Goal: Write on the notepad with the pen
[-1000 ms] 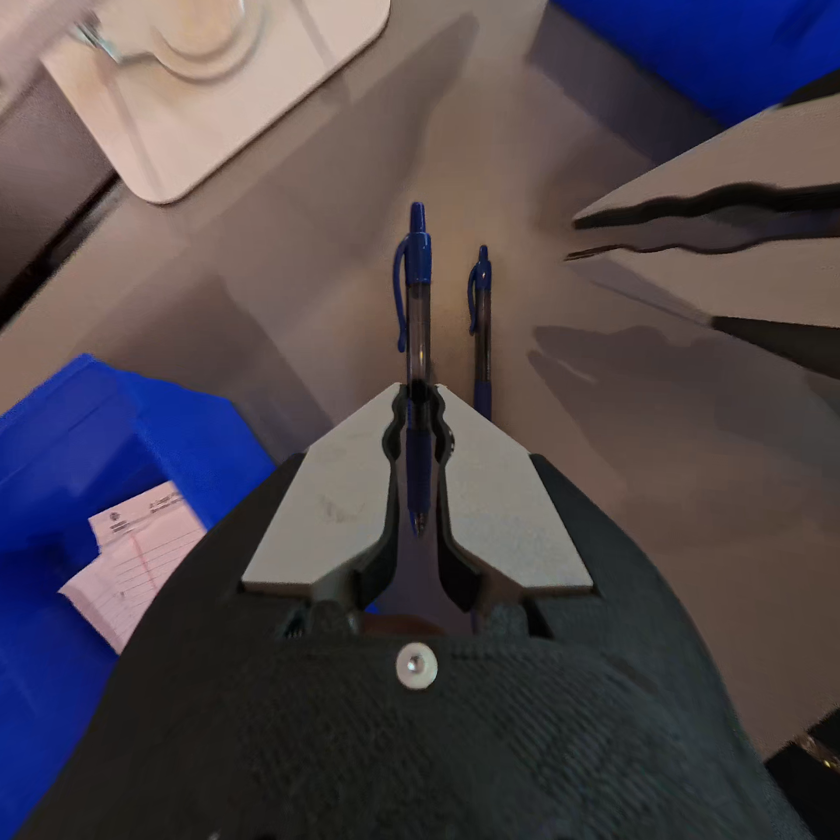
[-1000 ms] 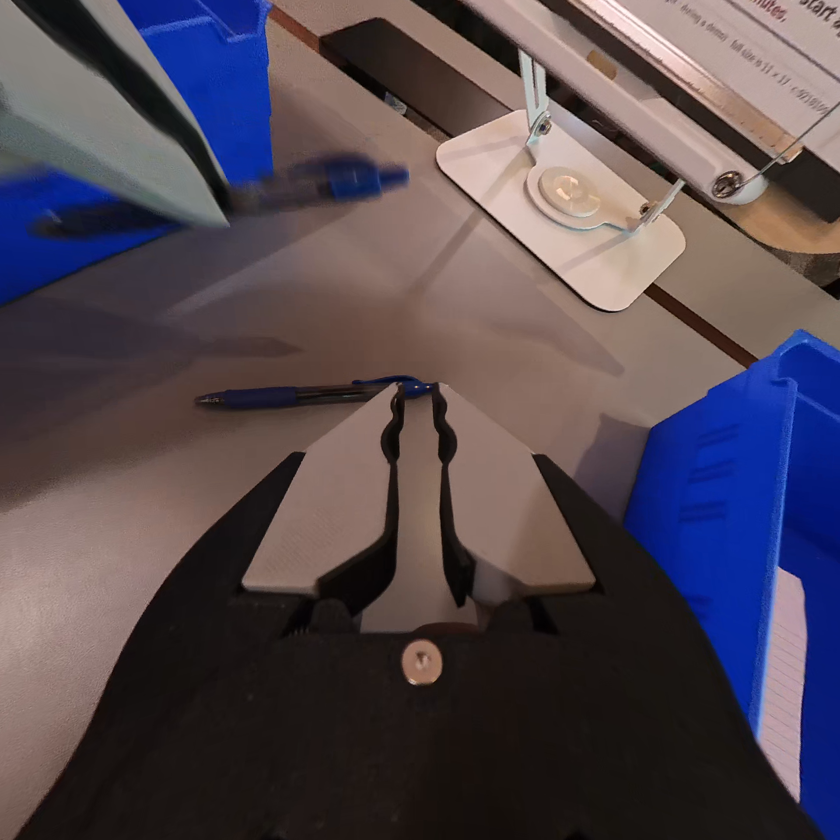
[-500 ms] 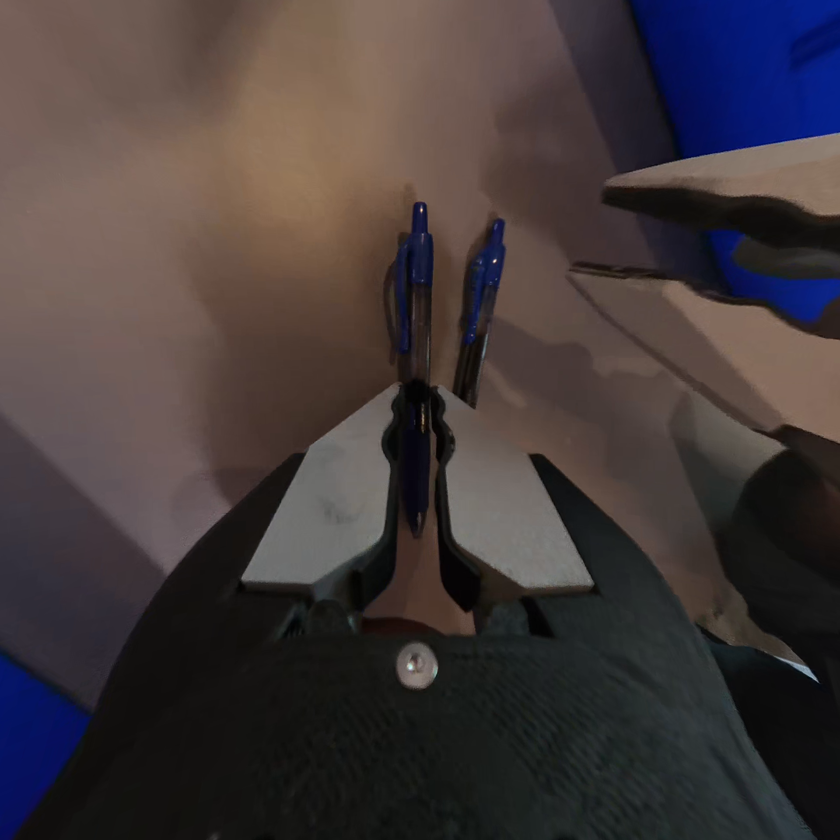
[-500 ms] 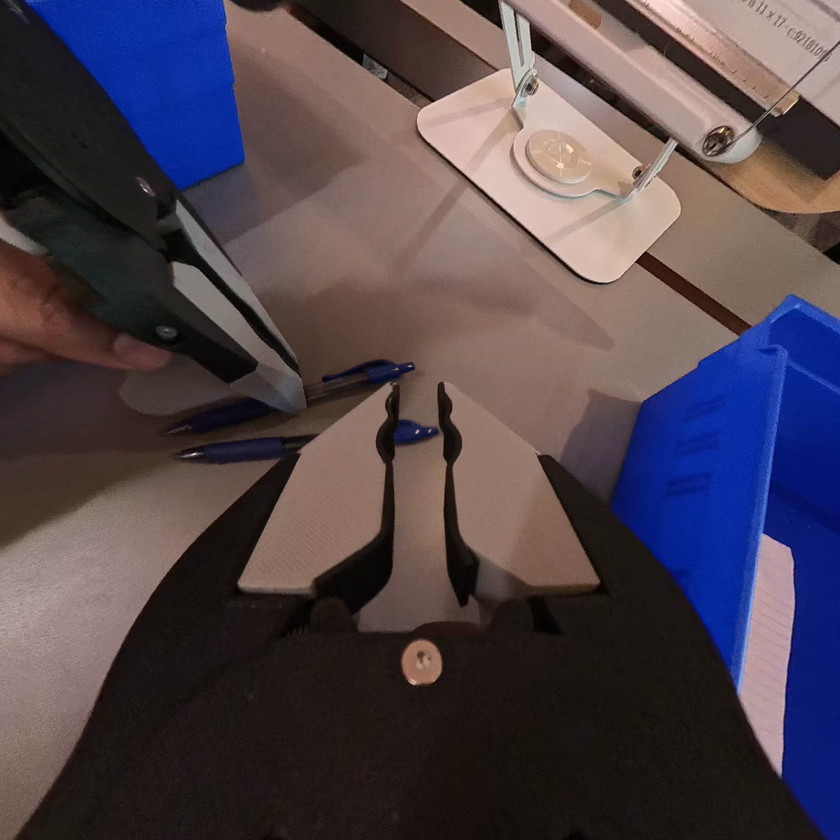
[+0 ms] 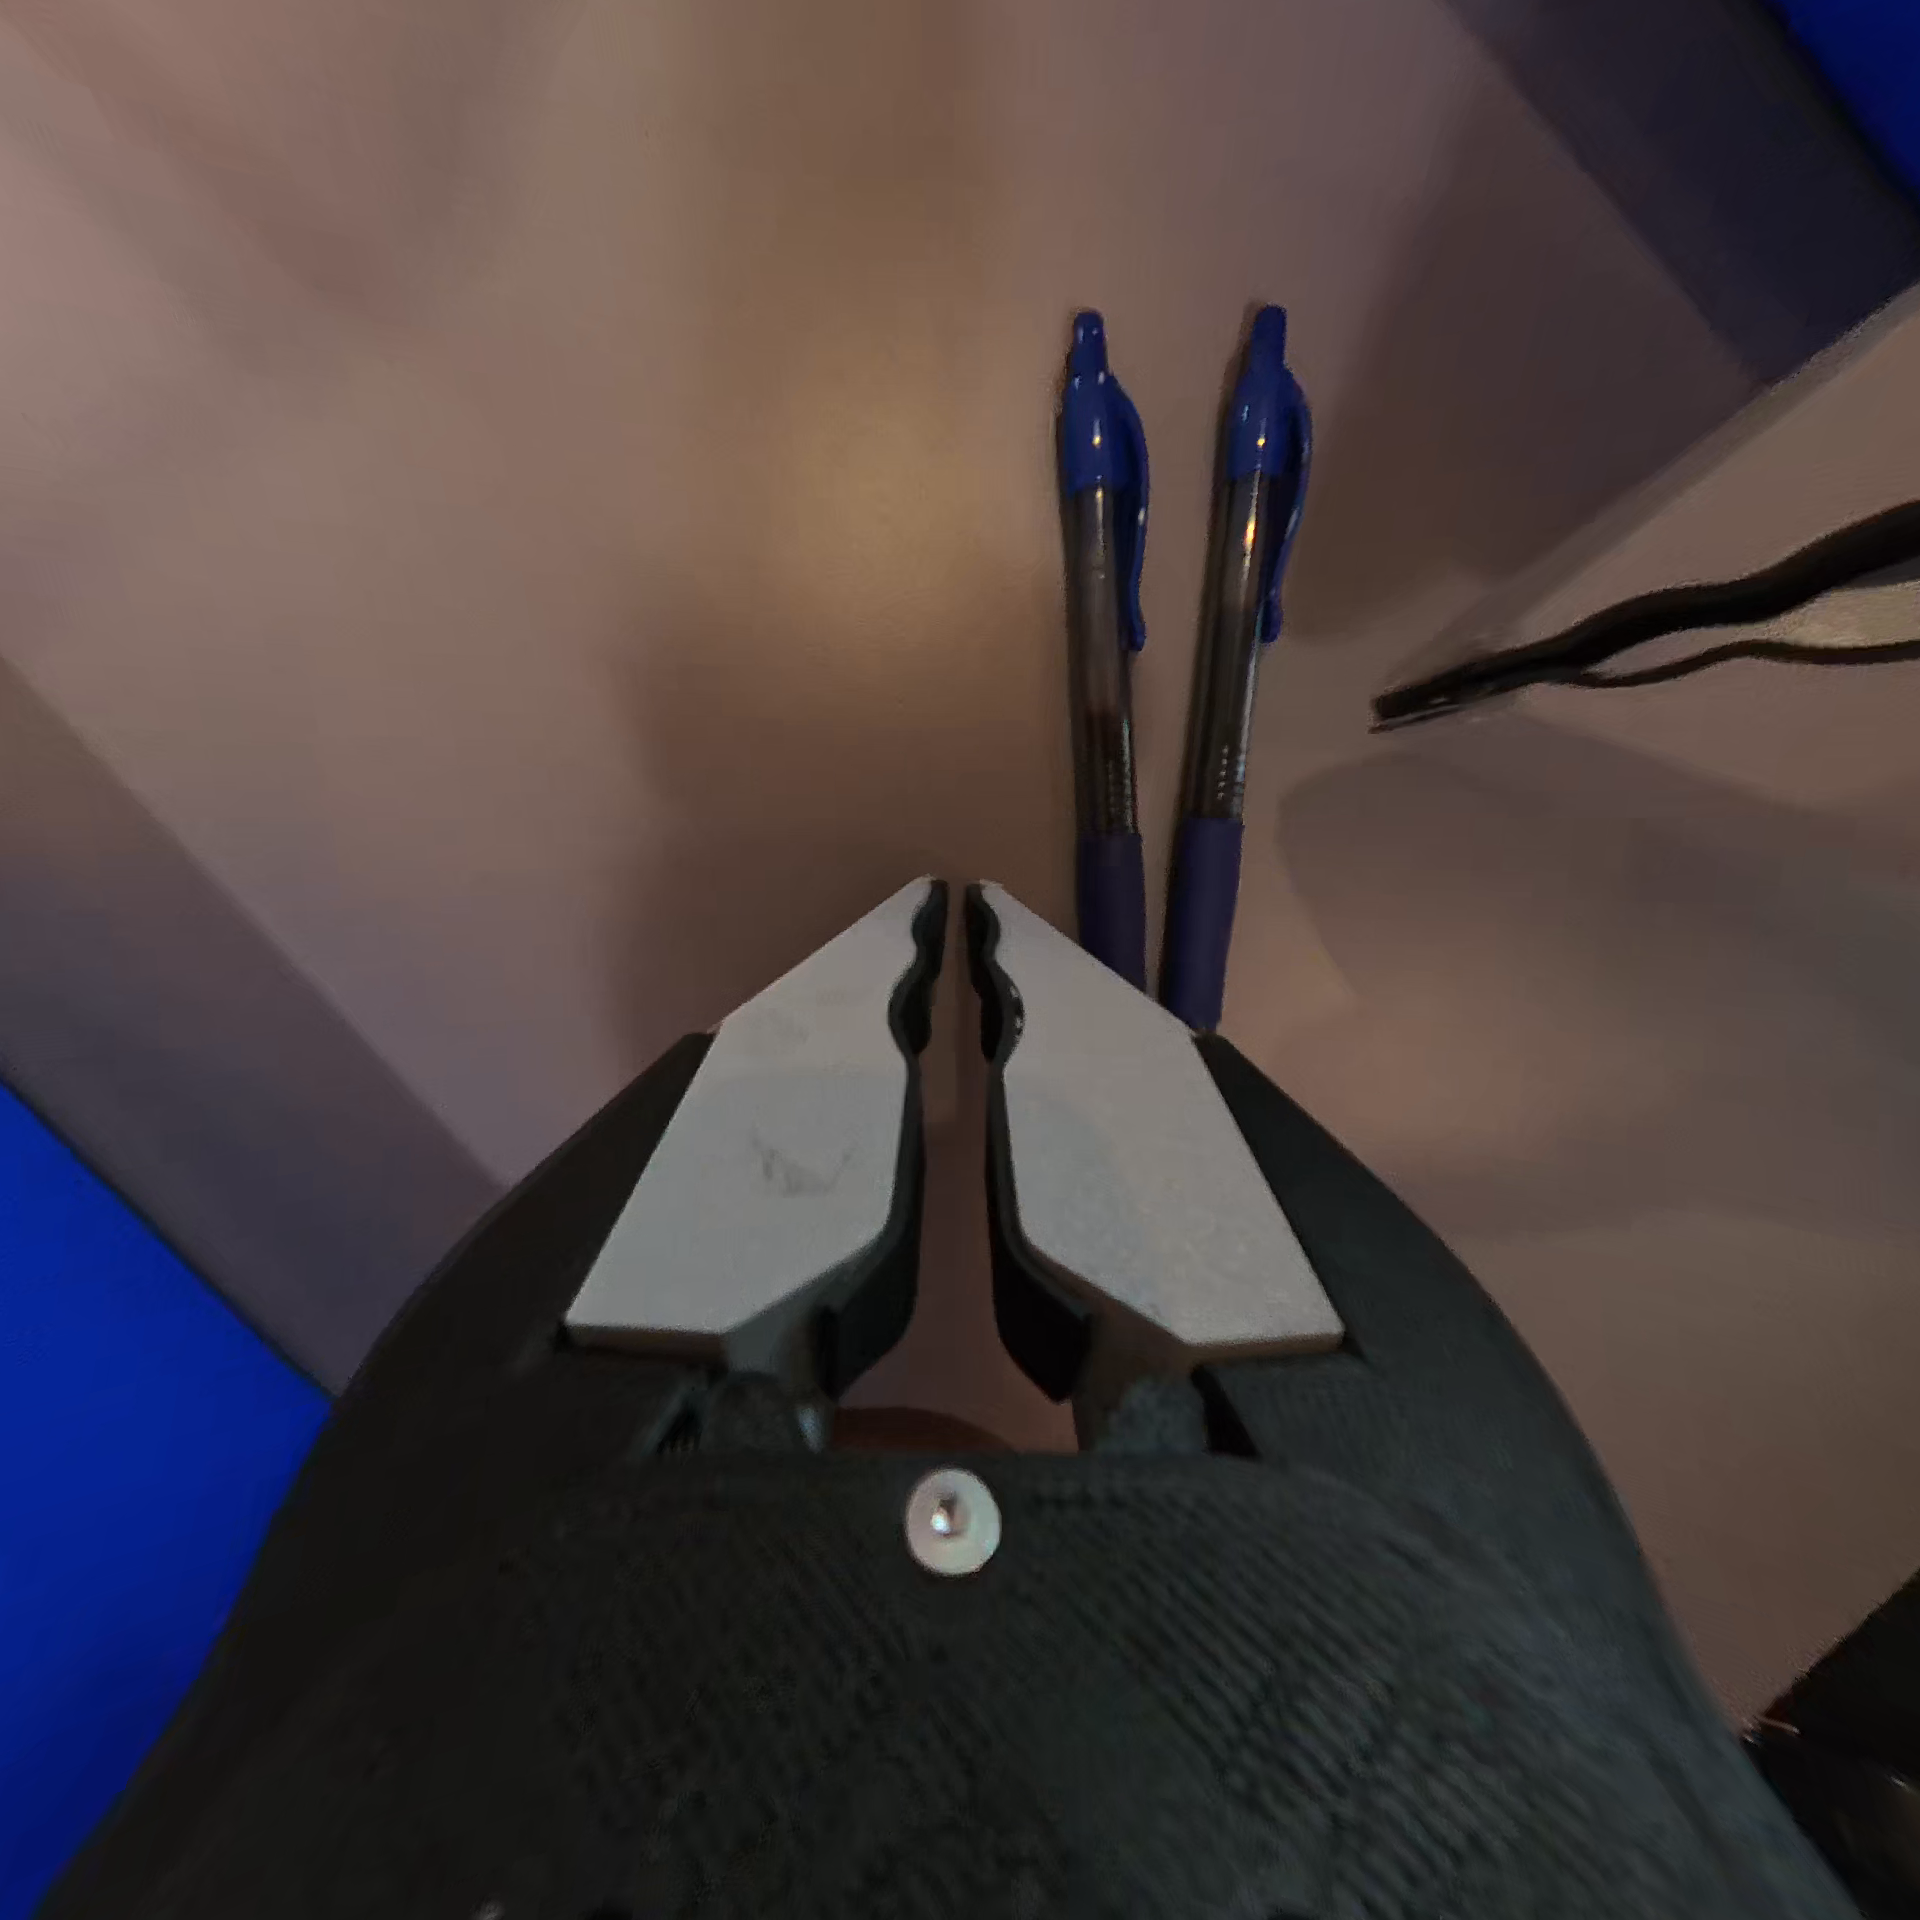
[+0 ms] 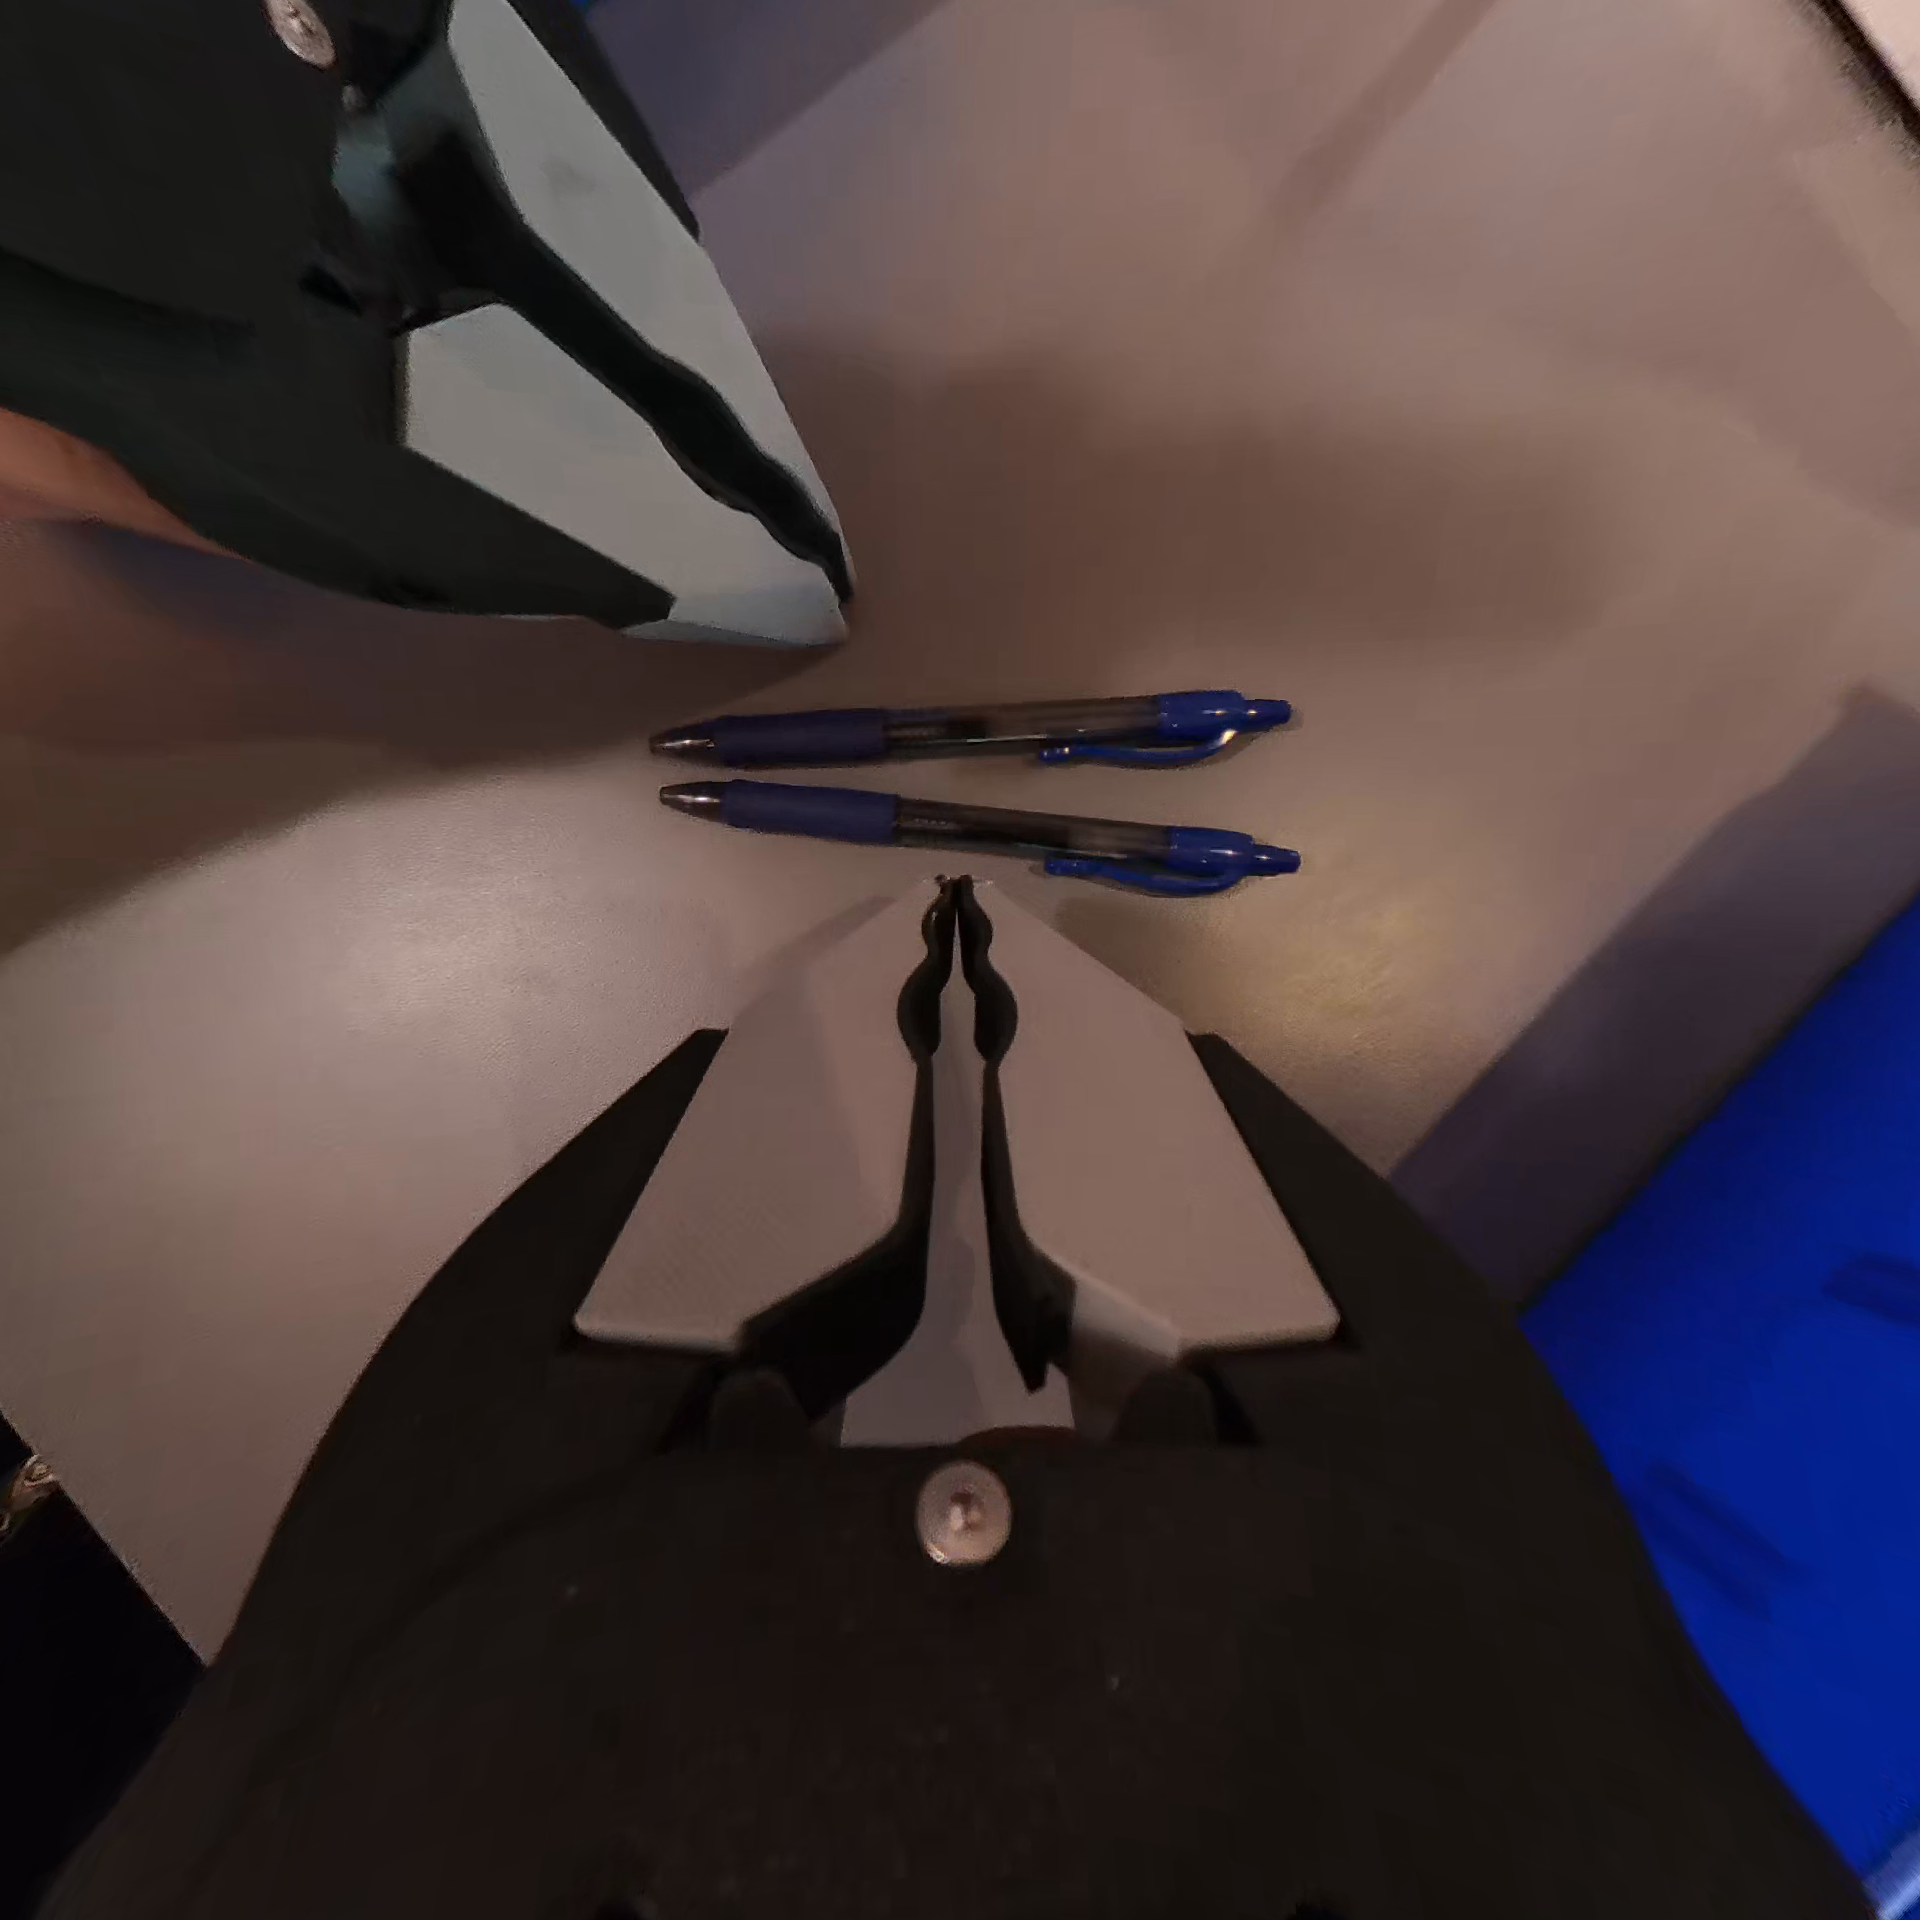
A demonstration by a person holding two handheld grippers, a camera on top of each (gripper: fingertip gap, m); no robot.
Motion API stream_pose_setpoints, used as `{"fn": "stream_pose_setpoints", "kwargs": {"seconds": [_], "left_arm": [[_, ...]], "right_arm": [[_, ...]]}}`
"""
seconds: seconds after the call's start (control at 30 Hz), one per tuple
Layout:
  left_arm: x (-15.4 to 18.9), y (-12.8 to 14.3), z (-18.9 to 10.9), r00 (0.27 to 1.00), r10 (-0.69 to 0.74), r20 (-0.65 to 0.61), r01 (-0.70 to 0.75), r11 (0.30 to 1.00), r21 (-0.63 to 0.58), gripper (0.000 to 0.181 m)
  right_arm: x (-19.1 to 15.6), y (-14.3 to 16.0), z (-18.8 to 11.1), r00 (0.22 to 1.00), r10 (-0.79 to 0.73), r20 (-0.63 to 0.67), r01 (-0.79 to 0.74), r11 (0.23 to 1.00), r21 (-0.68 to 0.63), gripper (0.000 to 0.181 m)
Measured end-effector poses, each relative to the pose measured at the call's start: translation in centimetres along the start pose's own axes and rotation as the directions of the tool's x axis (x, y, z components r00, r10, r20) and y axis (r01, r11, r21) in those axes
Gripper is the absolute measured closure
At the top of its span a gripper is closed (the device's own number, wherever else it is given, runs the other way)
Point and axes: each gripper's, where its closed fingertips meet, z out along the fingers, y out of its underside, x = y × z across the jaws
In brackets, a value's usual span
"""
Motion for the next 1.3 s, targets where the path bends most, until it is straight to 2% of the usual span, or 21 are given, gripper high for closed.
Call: {"fn": "stream_pose_setpoints", "kwargs": {"seconds": [0.13, 0.17, 0.4, 0.6, 0.7, 0.8, 0.87, 0.93, 1.03, 1.1, 1.2, 1.3], "left_arm": [[1.5, -0.1, 0.2, 0.996, -0.029, -0.088, 0.030, 0.999, 0.010, 0.181], [1.7, -0.3, 0.3, 0.995, -0.029, -0.095, 0.030, 0.999, 0.015, 0.181], [2.4, -1.9, 1.2, 0.995, -0.028, -0.092, 0.034, 0.997, 0.063, 0.181], [3.1, -3.7, 2.1, 0.994, -0.039, -0.101, 0.048, 0.995, 0.087, 0.181], [3.0, -4.1, 2.3, 0.995, -0.047, -0.088, 0.055, 0.994, 0.091, 0.181], [2.4, -4.1, 1.7, 0.997, -0.051, -0.056, 0.057, 0.992, 0.111, 0.181], [1.7, -4.4, 0.6, 0.996, -0.079, -0.031, 0.083, 0.984, 0.156, 0.181], [1.4, -4.8, -1.5, 0.996, -0.086, -0.023, 0.089, 0.974, 0.207, 0.181], [0.8, -5.9, -6.6, 0.997, -0.075, -0.019, 0.077, 0.942, 0.326, 0.176], [-0.4, -6.0, -10.4, 0.997, -0.068, -0.027, 0.073, 0.926, 0.370, 0.159], [-4.1, -4.3, -14.7, 0.997, -0.080, -0.010, 0.078, 0.931, 0.357, 0.147], [-11.1, -0.8, -16.7, 0.979, -0.178, 0.095, 0.139, 0.938, 0.319, 0.144]], "right_arm": [[1.1, 1.9, 2.0, 0.999, 0.023, -0.042, -0.027, 0.993, -0.114, 0.181], [1.2, 1.8, 2.3, 0.999, 0.036, -0.041, -0.040, 0.993, -0.108, 0.181], [4.8, -0.2, 3.4, 0.976, 0.097, -0.196, -0.096, 0.995, 0.014, 0.181], [7.1, -1.5, 4.1, 0.938, 0.095, -0.332, -0.066, 0.993, 0.098, 0.181], [7.7, -1.6, 3.8, 0.931, 0.130, -0.341, -0.095, 0.989, 0.118, 0.181], [8.0, -2.6, 2.2, 0.928, 0.170, -0.332, -0.104, 0.973, 0.206, 0.181], [8.0, -3.8, 0.7, 0.928, 0.197, -0.316, -0.102, 0.951, 0.293, 0.181], [7.8, -4.9, -0.6, 0.933, 0.223, -0.281, -0.106, 0.920, 0.377, 0.171], [7.8, -5.7, -1.9, 0.934, 0.239, -0.267, -0.101, 0.891, 0.443, 0.170], [7.6, -5.9, -2.3, 0.937, 0.238, -0.255, -0.100, 0.883, 0.458, 0.170], [7.0, -6.2, -2.4, 0.946, 0.232, -0.226, -0.102, 0.876, 0.472, 0.169], [6.5, -6.5, -2.2, 0.952, 0.211, -0.223, -0.084, 0.878, 0.472, 0.169]]}}
